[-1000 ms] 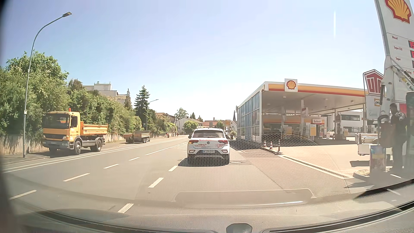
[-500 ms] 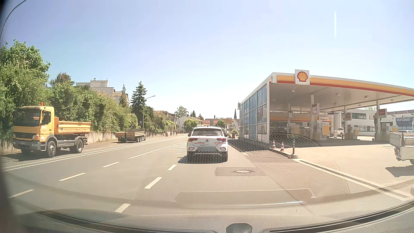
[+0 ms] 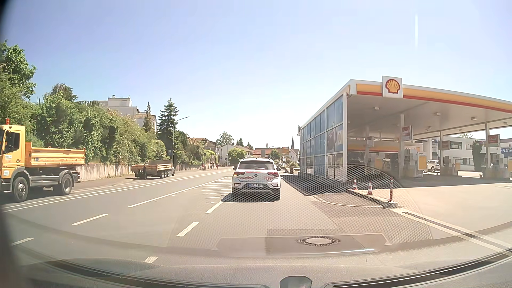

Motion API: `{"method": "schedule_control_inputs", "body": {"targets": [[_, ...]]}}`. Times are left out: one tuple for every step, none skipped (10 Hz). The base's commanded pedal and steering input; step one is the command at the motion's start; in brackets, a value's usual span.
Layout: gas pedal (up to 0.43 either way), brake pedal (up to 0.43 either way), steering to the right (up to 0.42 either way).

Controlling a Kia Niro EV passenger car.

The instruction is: Follow the waypoints while adhering to traffic rules and regulations

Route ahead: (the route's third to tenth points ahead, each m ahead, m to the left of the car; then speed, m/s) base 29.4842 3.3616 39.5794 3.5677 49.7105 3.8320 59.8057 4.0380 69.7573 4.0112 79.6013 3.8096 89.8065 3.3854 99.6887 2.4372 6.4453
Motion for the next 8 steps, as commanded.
{"method": "schedule_control_inputs", "body": {"targets": [[0.047,0.03,-0.008],[0.059,0.03,-0.007],[0.059,0.03,-0.006],[0.059,0.03,-0.006],[0.059,0.03,-0.005],[0.067,0.03,-0.004],[0.079,0.03,-0.001],[0.087,0.03,0.002]]}}
